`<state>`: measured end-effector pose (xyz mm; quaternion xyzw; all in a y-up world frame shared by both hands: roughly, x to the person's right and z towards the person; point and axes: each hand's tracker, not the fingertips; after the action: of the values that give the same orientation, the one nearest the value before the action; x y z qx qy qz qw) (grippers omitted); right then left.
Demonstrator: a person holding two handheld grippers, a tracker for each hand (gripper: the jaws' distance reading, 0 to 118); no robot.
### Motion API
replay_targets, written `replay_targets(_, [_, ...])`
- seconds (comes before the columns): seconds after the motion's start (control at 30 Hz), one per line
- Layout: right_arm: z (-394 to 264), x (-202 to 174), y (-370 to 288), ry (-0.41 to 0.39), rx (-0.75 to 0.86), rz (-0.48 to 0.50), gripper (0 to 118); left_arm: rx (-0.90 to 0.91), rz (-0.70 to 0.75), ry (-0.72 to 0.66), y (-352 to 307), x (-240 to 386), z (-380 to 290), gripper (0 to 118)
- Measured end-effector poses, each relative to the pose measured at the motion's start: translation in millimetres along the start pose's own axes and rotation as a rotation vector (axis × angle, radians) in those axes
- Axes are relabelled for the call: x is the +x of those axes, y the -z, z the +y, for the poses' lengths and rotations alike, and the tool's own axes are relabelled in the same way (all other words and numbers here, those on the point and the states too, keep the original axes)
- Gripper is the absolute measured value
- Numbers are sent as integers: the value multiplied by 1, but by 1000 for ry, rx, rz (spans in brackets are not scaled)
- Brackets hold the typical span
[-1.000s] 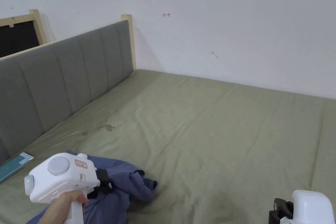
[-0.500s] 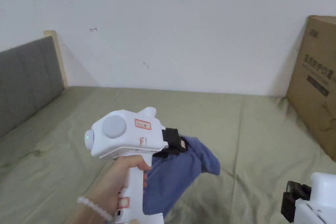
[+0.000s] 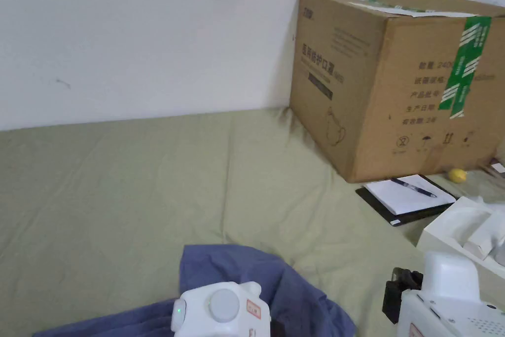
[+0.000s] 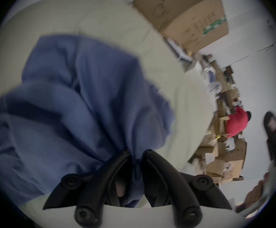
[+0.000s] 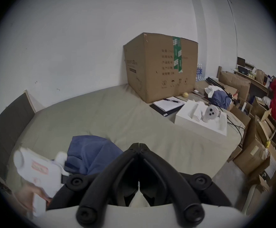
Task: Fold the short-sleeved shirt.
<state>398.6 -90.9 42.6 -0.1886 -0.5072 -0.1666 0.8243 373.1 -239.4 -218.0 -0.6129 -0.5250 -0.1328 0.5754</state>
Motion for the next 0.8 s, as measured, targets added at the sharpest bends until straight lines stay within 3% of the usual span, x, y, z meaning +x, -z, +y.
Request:
replay_targets(0.07, [-3, 5, 3, 13, -26, 2, 0, 41, 48, 58, 0, -1, -7, 7])
replay_targets(0.1, [-5, 7, 5, 13, -31, 4, 0, 48, 30, 47, -5, -1, -3, 13])
replay_targets(0.13, [-6, 6, 6, 11, -36, 3, 0, 62, 23, 38, -12, -3, 1, 25])
replay_targets(0.17, [-7, 5, 9, 9, -43, 2, 0, 89, 7, 17, -23, -1, 3, 50])
replay_targets(0.2, [-7, 3, 11, 7, -49, 6, 0, 114, 8, 12, -31, -2, 6, 90])
replay_targets(0.23, [-7, 1, 12, 7, -54, 13, 0, 129, 14, 19, -37, -3, 8, 111])
replay_targets(0.27, [-7, -3, 13, 9, -56, 26, 0, 145, 24, 40, -46, -4, 8, 118])
replay_targets(0.37, [-7, -17, 13, -15, -60, 68, 0, 229, 34, 71, -84, -13, 0, 118])
replay_targets(0.43, [-8, -30, 13, -46, -66, 87, 0, 242, 39, 57, -109, -26, -10, 111])
replay_targets(0.47, [-9, -38, 13, -60, -72, 99, 0, 263, 43, 22, -123, -38, -17, 95])
replay_targets(0.5, [-10, -45, 14, -73, -76, 118, 0, 297, 44, -9, -137, -52, -26, 47])
replay_targets(0.53, [-11, -53, 13, -84, -80, 133, 0, 332, 58, -27, -149, -64, -33, 11])
replay_targets(0.57, [-13, -61, 13, -96, -85, 147, 0, 361, 84, -59, -159, -75, -41, 1])
replay_targets(0.67, [-19, -85, 14, -149, -104, 195, 0, 371, 218, -153, -181, -120, -68, 1])
replay_targets(0.8, [-29, -113, 19, -208, -125, 222, 0, 403, 194, -303, -206, -181, -101, 0])
